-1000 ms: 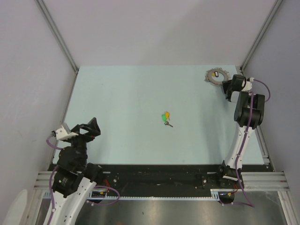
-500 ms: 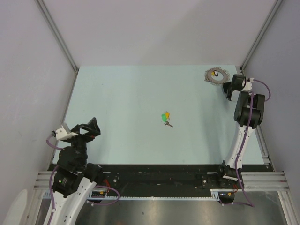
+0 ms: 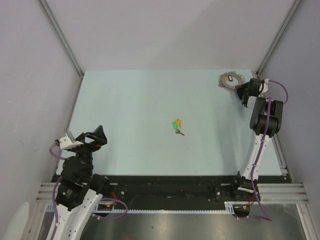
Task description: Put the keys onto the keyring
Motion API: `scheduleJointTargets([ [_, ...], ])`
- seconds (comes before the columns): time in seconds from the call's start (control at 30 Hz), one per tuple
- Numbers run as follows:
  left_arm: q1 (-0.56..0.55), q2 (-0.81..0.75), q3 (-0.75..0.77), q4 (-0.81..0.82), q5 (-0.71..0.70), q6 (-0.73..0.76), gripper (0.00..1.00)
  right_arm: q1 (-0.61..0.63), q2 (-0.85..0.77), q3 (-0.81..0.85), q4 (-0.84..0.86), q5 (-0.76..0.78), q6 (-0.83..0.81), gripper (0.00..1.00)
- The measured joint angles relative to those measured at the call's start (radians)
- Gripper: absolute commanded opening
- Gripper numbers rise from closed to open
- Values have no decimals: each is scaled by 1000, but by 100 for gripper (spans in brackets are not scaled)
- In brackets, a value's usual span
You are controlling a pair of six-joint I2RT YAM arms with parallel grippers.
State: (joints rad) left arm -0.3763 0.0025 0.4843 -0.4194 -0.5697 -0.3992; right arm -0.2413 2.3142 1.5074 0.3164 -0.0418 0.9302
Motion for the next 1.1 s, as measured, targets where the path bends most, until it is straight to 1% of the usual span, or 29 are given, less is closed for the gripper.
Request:
scheduleJointTargets([
  [0.23, 0, 0, 0, 0, 0, 0, 100, -1, 22, 27, 6, -69, -44, 39],
  [0.4, 0, 0, 0, 0, 0, 0, 100, 3, 44, 63, -6, -85, -69, 32],
  [0.53, 0, 0, 0, 0, 0, 0, 100, 3, 58, 88, -27, -89, -79, 21],
  [0.57, 0, 0, 0, 0, 0, 0, 100, 3, 61, 90, -31, -90, -79, 14],
  [0.63, 1, 0, 0, 0, 0, 0, 100, 3, 63, 92, -35, -89, -81, 8],
  [0.67, 1, 0, 0, 0, 0, 0, 100, 3, 64, 92, -40, -89, -80, 2],
  [0.7, 2, 0, 0, 0, 0, 0, 100, 3, 64, 93, -42, -90, -81, 0],
  [0.83, 2, 0, 0, 0, 0, 0, 100, 4, 62, 83, -32, -92, -87, 0],
  [0.97, 2, 0, 0, 0, 0, 0, 100, 5, 6, -15, 2, -97, -87, 0],
  [1.1, 2, 0, 0, 0, 2, 0, 100, 11, -68, -81, -64, -98, -109, 0],
])
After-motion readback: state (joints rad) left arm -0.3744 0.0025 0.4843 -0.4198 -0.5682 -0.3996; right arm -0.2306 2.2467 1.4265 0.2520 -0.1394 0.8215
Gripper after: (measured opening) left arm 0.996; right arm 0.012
